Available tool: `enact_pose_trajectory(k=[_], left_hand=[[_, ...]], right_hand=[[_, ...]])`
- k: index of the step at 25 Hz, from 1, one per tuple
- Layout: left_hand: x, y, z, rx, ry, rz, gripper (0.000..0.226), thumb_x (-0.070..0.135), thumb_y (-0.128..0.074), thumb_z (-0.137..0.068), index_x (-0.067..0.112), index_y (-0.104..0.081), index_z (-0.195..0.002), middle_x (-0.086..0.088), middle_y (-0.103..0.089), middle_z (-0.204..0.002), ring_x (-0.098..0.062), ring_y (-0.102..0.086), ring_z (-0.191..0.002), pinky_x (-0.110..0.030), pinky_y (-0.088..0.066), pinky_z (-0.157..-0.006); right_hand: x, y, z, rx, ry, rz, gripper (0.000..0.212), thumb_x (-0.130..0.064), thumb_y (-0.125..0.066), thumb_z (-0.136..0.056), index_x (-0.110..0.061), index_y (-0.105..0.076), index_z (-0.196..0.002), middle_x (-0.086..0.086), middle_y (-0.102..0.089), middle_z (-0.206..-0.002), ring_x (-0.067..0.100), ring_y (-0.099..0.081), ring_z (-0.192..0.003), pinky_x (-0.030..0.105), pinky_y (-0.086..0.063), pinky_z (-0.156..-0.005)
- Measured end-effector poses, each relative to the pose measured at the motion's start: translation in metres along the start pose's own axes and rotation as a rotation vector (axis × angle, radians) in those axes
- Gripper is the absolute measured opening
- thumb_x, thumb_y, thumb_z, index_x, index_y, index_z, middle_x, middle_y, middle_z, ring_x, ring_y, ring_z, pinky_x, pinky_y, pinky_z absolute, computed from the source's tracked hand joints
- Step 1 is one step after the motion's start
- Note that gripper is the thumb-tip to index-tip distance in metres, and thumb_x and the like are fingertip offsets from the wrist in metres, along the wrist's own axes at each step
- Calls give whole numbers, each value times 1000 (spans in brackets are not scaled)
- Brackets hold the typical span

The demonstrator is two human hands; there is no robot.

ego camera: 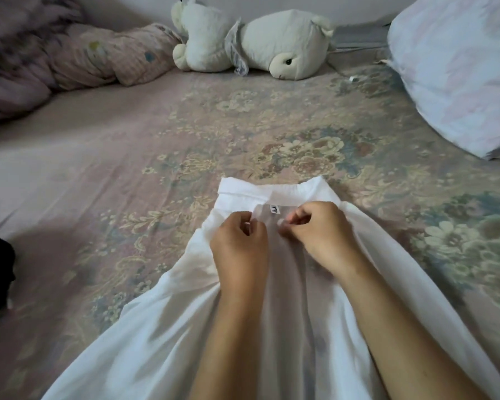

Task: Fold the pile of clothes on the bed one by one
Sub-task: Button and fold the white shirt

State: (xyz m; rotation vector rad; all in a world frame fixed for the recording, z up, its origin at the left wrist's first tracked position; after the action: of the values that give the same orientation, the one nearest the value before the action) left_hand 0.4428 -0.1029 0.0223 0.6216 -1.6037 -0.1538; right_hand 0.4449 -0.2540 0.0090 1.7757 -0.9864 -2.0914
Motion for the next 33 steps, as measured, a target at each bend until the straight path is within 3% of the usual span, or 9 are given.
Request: enact_pose_trajectory(k=[2,4,9,14,19,24,26,29,33], left_hand=[[-2,-1,4,0,11,90,18,22,-60,-89,15,-66,-73,7,-60,-61,-6,-50,-57,-12,-35,-55],[-8,-6,-2,-56,95,247,27,18,-61,-88,16,-58,-62,7,-53,-53,-8,-44,-52,-22,-36,-55],[-24,-25,-2,-236,370,524,20,12,-60,-81,-8,-60,-78,-21,-58,-69,-22,-53,-67,-38,-48,-62],[-18,-26,4,-323,365,595,9,8,-63,-84,4,-57,-78,-12,-51,-72,-19,-48,-69,-22,-44,-53],[-15,-26,4,-342,349,598,11,7,-64,-83,6,-58,-75,-13,-52,-73,-19,-48,-70,-25,-42,-58],[-8,-24,5,-300,267,528,35,23,-68,-86,15,-50,-57,-1,-50,-53,-12,-44,-52,-24,-39,-53],[-5,-24,3,-314,261,498,34,46,-70,-79,14,-59,-79,0,-65,-65,-11,-60,-60,-29,-51,-64],[-5,-26,1,-304,334,527,72,71,-55,-73,11,-48,-113,-14,-70,-90,-22,-71,-82,-38,-58,-74],[-11,-23,-5,-173,272,486,39,32,-65,-87,15,-37,-109,-18,-67,-91,-26,-67,-73,-40,-58,-62]], right_hand=[[1,-2,0,-47,8,-117,15,-32,-78,-72,-25,-67,-63,-8,-68,-63,16,-67,-75,41,-53,-81],[-1,-2,-1,-70,34,-149,10,-32,-74,-75,-25,-70,-68,-5,-69,-65,17,-67,-74,43,-54,-79],[-11,-3,6,-88,28,-285,18,-8,-61,-86,-7,-71,-71,-13,-56,-45,-3,-49,-43,17,-39,-46],[-9,2,4,-7,-94,-564,19,-3,-72,-79,-16,-62,-71,6,-69,-73,16,-66,-72,36,-55,-81],[-5,4,3,7,-116,-492,24,-3,-75,-74,-19,-62,-61,8,-70,-71,25,-69,-77,48,-55,-82],[-12,10,5,76,13,-244,21,-11,-73,-76,-24,-60,-65,-3,-68,-71,20,-67,-76,42,-56,-75],[-14,10,6,71,33,-224,15,-11,-70,-78,-23,-62,-73,-4,-68,-75,19,-67,-78,39,-56,-76],[-12,8,5,56,31,-236,12,-10,-69,-78,-21,-65,-82,-3,-67,-74,18,-66,-77,41,-56,-76],[-12,-3,4,-33,34,-318,8,-9,-67,-81,-16,-67,-80,-3,-66,-70,14,-64,-76,46,-56,-81]])
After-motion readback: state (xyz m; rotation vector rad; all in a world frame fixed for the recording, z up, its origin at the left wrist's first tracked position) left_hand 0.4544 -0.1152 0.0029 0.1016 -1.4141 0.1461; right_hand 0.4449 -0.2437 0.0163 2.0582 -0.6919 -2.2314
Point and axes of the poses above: each hand's wrist, its own z-axis away from the middle knuckle, its own y-axis out of the back of the hand, x = y × z, the point moved 5 cm from there along -z, towards the middle knuckle
